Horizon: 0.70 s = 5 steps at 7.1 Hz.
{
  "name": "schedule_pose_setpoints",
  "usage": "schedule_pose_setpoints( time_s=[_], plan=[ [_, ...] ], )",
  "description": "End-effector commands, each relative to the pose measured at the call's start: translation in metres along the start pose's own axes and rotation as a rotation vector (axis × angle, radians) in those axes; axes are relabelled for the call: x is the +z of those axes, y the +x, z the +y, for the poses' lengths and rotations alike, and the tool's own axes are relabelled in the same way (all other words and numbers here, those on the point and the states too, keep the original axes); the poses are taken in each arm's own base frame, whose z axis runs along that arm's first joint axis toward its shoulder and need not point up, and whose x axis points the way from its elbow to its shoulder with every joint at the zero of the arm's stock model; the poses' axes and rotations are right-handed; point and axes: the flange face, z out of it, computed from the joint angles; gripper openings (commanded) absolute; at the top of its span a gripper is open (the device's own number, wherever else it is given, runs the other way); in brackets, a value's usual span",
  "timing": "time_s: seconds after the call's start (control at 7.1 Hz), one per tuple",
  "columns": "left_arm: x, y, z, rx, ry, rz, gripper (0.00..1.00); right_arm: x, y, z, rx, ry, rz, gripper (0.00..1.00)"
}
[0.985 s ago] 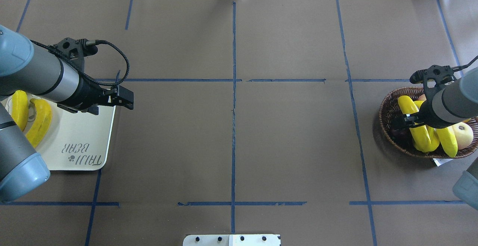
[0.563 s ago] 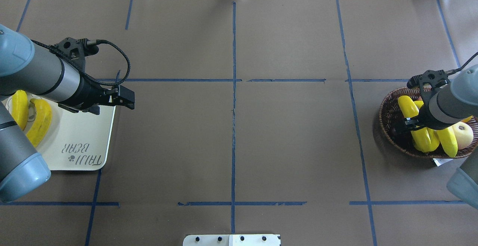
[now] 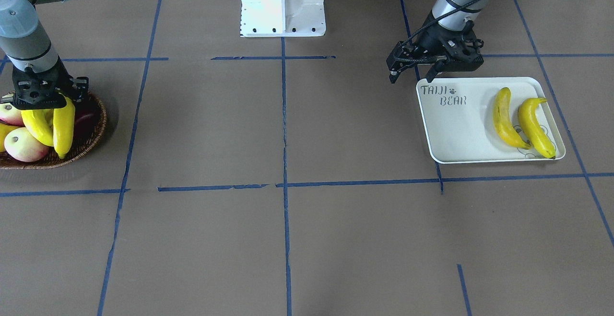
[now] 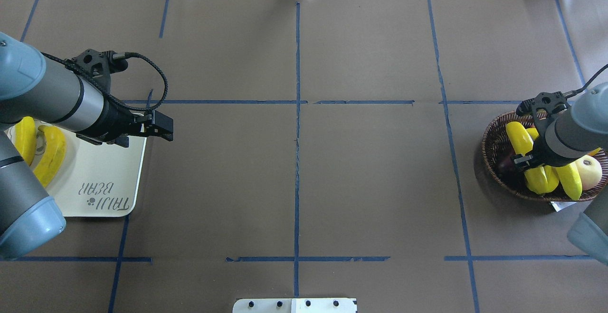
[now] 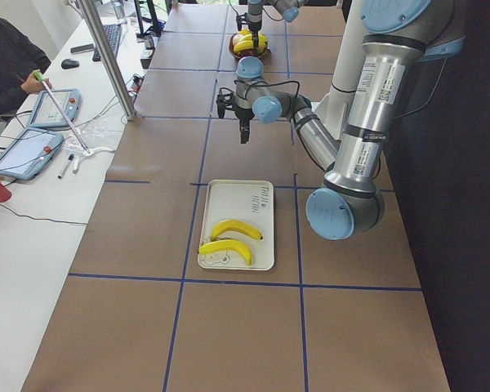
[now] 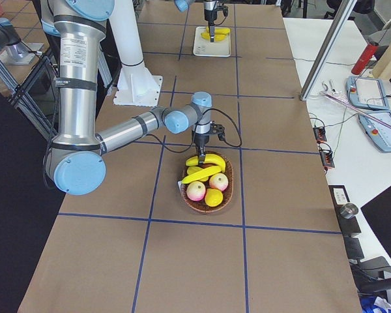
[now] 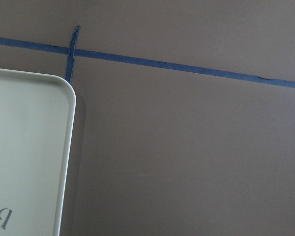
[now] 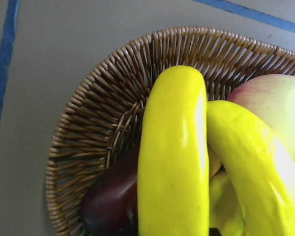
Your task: Transfer all bananas from basket to plate
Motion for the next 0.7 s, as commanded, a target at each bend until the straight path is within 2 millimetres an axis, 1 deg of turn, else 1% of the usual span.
schedule_pose_setpoints(
  time_s=[0.0, 0.14, 0.28, 0.42, 0.56],
  plan=[
    [0.002, 0.007, 0.005, 0.012, -0.007, 0.007, 1.0, -0.024, 0.006, -0.007, 0.017, 0.021, -0.049, 0.01],
    [0.002, 0.007, 0.005, 0.012, -0.008, 0.008, 1.0, -0.053, 0.018, -0.009, 0.057, 0.024, -0.117, 0.0],
    [0.003, 0.007, 0.005, 0.012, -0.009, 0.007, 1.0, -0.089, 0.022, -0.005, 0.088, 0.028, -0.145, 0.0],
    [0.003, 0.007, 0.005, 0.012, -0.009, 0.006, 1.0, -0.132, 0.003, -0.01, 0.065, 0.078, -0.187, 0.0],
    [0.001, 0.011, 0.005, 0.016, -0.009, 0.013, 1.0, -0.166, -0.032, -0.026, 0.022, 0.096, -0.308, 0.0]
  ],
)
